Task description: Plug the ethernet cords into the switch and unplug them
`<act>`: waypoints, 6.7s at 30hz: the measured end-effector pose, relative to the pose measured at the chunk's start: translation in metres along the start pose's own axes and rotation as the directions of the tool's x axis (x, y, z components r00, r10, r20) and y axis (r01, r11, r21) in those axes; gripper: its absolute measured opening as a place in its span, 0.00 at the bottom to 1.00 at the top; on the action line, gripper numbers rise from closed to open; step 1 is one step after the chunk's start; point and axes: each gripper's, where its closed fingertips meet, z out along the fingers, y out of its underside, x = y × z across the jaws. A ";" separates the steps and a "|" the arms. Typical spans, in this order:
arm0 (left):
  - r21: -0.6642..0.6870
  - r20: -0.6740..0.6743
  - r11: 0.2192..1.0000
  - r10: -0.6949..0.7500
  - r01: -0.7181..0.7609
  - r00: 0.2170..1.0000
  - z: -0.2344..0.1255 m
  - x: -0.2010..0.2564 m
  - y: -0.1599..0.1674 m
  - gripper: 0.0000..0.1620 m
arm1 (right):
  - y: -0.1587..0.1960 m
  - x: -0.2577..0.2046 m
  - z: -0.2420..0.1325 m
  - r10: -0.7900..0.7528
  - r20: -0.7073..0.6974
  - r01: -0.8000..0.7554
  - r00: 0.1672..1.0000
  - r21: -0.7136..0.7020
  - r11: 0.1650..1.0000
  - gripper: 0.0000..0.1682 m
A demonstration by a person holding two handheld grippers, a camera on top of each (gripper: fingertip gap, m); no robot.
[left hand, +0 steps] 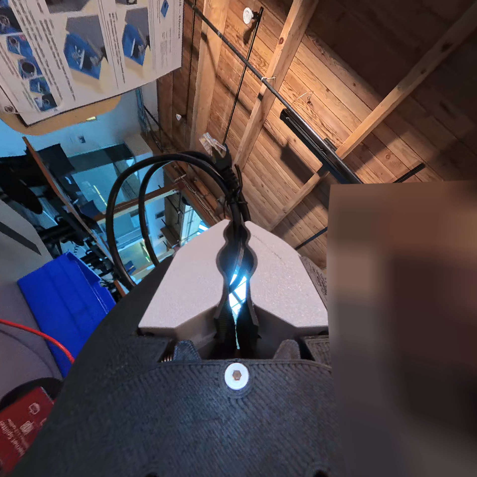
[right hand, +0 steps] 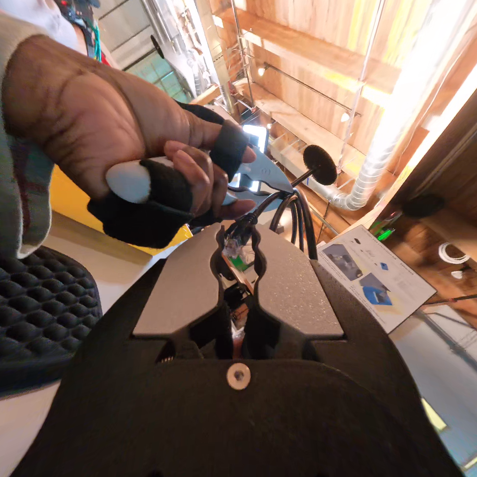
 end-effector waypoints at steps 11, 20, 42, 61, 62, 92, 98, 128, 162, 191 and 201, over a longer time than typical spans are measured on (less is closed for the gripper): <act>-0.396 -0.043 0.651 0.691 -0.647 0.722 -0.010 -0.010 0.012 0.39 | 0.018 0.038 -0.014 0.893 0.332 -0.943 0.303 -0.028 0.330 0.09; -0.476 -0.699 -0.460 0.716 -0.749 0.004 -0.040 -0.026 0.064 0.28 | 0.054 0.010 -0.032 0.825 0.336 -0.856 -0.455 -0.421 -0.301 0.09; -0.704 -0.690 -0.440 0.608 -0.557 0.392 -0.062 -0.073 0.082 0.05 | 0.039 0.000 -0.049 0.681 0.487 -0.702 0.547 -0.175 0.690 0.25; -0.635 -0.734 -0.426 0.594 -0.644 0.330 -0.066 -0.037 0.100 0.07 | -0.002 0.014 -0.055 0.741 0.628 -0.918 0.239 -0.104 0.383 0.07; -0.636 -0.729 -0.410 0.596 -0.654 0.336 -0.068 -0.039 0.102 0.06 | -0.002 0.015 -0.056 0.741 0.630 -0.923 0.232 -0.098 0.372 0.06; -0.622 -0.717 -0.238 0.556 -0.746 0.420 -0.086 -0.068 0.129 0.12 | 0.029 -0.029 -0.084 0.627 0.684 -0.694 0.373 -0.242 0.677 0.07; -0.645 -0.688 -0.225 0.588 -0.731 0.426 -0.087 -0.075 0.127 0.07 | 0.027 -0.026 -0.084 0.642 0.674 -0.728 0.365 -0.223 0.648 0.07; -0.685 -0.651 -0.285 0.652 -0.670 0.388 -0.092 -0.084 0.119 0.06 | 0.058 -0.012 -0.099 0.675 0.579 -0.584 0.457 -0.377 0.719 0.35; -0.819 -0.558 -0.379 0.699 -0.432 0.446 -0.105 -0.131 0.121 0.06 | 0.131 -0.044 -0.149 0.740 0.602 -0.140 0.300 -0.740 0.658 0.42; -0.829 -0.559 -0.449 0.656 -0.332 0.508 -0.117 -0.154 0.131 0.05 | 0.129 -0.073 -0.150 0.712 0.631 -0.043 0.308 -0.739 0.673 0.41; -0.814 -0.579 -0.493 0.651 -0.307 0.491 -0.119 -0.161 0.131 0.06 | 0.134 -0.084 -0.151 0.726 0.622 -0.050 0.294 -0.748 0.661 0.41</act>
